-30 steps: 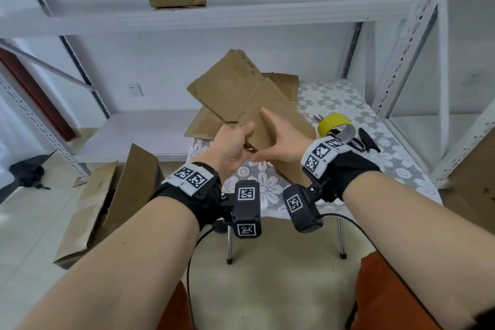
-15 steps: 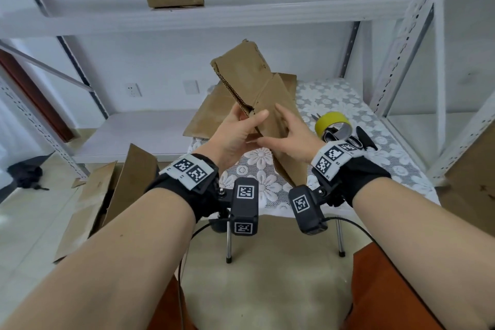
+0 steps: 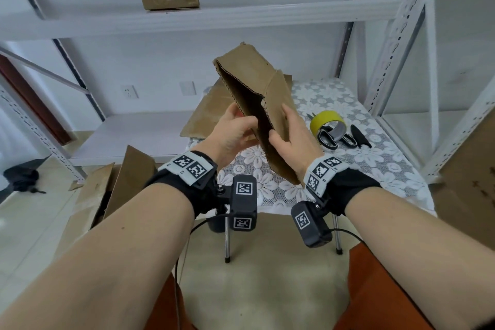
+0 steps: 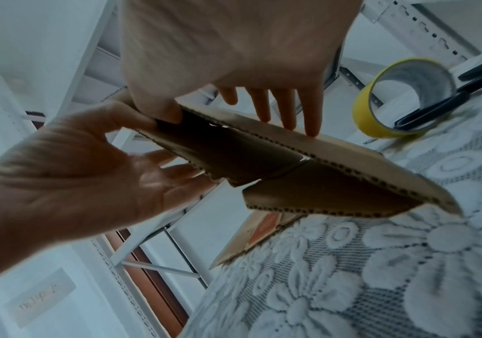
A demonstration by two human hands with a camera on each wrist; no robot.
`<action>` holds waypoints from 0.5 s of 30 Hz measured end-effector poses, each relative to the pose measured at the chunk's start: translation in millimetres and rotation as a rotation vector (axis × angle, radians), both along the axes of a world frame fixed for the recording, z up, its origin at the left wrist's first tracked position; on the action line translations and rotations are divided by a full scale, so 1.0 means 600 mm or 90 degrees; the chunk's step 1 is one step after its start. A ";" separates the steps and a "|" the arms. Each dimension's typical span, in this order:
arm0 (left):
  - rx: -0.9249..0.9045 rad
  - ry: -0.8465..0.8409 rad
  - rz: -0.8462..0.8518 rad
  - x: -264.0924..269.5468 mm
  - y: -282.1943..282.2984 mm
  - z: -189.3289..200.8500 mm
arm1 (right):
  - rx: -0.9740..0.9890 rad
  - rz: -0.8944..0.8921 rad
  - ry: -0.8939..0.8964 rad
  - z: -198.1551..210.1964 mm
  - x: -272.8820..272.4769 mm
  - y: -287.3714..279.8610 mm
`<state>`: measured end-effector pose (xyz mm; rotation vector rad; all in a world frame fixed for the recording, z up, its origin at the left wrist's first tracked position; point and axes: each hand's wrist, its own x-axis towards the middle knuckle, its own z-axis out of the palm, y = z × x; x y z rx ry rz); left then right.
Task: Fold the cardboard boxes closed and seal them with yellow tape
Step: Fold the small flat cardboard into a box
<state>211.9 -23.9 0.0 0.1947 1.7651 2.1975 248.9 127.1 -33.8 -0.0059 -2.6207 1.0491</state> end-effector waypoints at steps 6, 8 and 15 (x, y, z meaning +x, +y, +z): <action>-0.180 0.030 0.174 -0.007 0.023 0.002 | 0.102 -0.051 -0.010 -0.005 0.006 0.003; -0.226 0.074 0.173 -0.007 0.027 0.013 | 0.105 -0.062 -0.007 -0.001 0.005 0.000; -0.306 0.309 0.213 -0.010 0.035 0.061 | -0.030 -0.077 0.094 0.038 -0.010 0.003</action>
